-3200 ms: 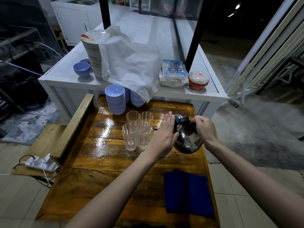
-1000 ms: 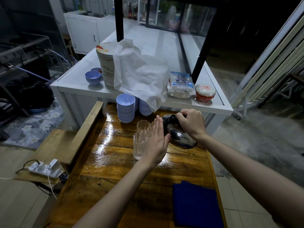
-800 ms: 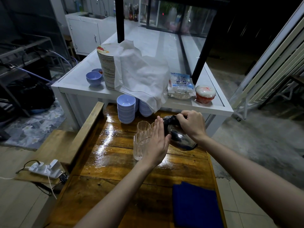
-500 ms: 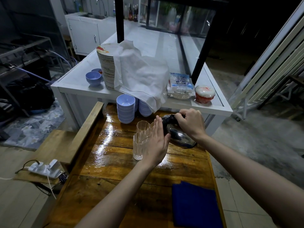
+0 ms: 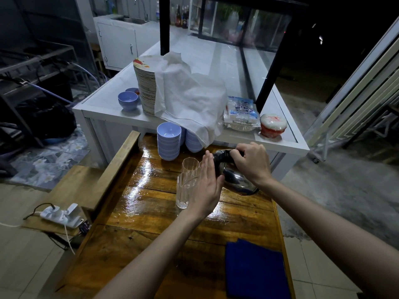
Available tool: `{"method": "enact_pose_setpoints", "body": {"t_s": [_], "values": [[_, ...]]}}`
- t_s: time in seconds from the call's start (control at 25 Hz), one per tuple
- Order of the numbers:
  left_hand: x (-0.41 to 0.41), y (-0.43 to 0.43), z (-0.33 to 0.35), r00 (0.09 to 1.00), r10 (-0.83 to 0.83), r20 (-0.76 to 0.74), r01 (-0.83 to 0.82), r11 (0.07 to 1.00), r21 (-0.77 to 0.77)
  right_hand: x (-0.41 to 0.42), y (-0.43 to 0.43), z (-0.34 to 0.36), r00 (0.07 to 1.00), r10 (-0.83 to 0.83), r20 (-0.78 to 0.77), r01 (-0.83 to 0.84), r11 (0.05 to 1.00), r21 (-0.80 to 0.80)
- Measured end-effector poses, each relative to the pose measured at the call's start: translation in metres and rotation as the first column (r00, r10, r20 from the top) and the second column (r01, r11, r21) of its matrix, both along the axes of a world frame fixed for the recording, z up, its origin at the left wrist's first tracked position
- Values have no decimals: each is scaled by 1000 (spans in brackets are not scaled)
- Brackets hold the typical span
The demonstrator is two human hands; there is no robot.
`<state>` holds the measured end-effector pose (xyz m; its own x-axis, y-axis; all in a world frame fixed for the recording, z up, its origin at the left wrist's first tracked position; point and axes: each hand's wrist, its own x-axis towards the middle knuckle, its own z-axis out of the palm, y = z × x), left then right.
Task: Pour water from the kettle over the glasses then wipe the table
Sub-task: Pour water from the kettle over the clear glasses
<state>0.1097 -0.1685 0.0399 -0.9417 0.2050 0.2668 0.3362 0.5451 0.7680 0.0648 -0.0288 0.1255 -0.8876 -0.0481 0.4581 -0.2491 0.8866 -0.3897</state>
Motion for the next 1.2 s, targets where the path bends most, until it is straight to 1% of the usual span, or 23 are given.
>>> {"method": "enact_pose_setpoints", "body": {"t_s": [0.24,0.56,0.64,0.72,0.8,0.88,1.0,1.08,1.12,1.2], "values": [[0,0,2,1000,-15,4,16,1000,-19,-2,2,-2,1000,9,-12,-8,1000,22],[-2,2,6,999,-34,13,34,999,-35,-2,7,-4,1000,-15,2,15,1000,-13],[-5,2,6,999,-36,-1,35,998,-42,-1,10,-5,999,-14,33,16,998,-62],[-8,3,8,999,-44,-15,44,998,-54,3,14,-6,998,-19,67,31,983,-180],[-9,6,12,998,-63,-31,61,996,-65,8,18,-7,990,-59,127,96,947,-305],[-10,10,17,994,-86,-61,80,993,-86,13,26,-15,971,-121,208,196,899,-391],[-14,21,23,989,-105,-104,87,983,-163,16,39,-30,940,-177,291,311,791,-526],[-16,30,25,983,-134,-124,105,971,-213,20,44,-35,926,-207,315,365,698,-616],[-18,34,26,981,-148,-125,117,966,-228,21,47,-35,924,-218,313,375,669,-641],[-23,40,26,979,-164,-118,132,961,-244,20,52,-33,927,-225,301,373,658,-654]]}}
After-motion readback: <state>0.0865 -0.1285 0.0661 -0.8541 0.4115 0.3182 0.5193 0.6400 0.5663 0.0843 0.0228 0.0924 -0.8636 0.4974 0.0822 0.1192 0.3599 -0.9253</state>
